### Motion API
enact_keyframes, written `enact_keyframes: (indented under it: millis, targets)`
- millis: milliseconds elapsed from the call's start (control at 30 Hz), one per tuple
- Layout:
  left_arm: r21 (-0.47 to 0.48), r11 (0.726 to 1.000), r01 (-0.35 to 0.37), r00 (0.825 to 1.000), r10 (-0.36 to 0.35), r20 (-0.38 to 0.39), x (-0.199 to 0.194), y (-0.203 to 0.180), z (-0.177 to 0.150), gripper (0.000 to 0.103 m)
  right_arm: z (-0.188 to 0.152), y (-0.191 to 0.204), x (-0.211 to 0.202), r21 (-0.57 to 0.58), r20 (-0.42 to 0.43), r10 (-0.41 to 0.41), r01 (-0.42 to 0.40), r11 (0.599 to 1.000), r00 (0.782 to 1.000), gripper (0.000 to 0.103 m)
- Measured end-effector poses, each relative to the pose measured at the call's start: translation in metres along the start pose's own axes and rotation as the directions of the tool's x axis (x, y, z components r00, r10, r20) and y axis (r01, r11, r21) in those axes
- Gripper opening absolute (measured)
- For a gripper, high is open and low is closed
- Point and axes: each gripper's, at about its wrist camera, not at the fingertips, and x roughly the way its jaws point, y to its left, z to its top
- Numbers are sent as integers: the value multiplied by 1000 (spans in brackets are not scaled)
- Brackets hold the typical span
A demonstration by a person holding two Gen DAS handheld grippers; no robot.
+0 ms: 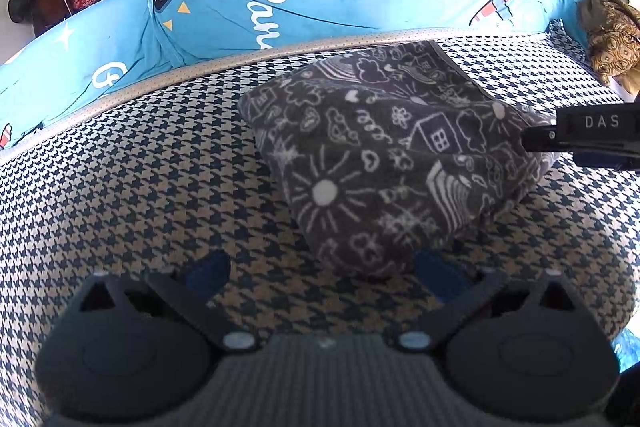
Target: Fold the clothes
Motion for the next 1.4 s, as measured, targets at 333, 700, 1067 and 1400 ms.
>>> enact_keyframes:
  millis: [333,700,1067,1400]
  targets:
    - [-11,1000,9,1000,-9,29,-4,7,5,103,-1,-20,-6,35,-4,-24,24,999,1000,68]
    - [-25,997,70,995,-69,67,-4,23,20,103,-1,-60,-6,207,-12,-33,35,978,999,75]
    - [-184,964,191,982,-189,27,32,65,44,103,3,-65,15,261,-44,19,-6,965,999,82]
    - [-181,964,195,979,-202,-18,60,68,60,103,5,-57,36,256,-77,52,-31,966,996,84]
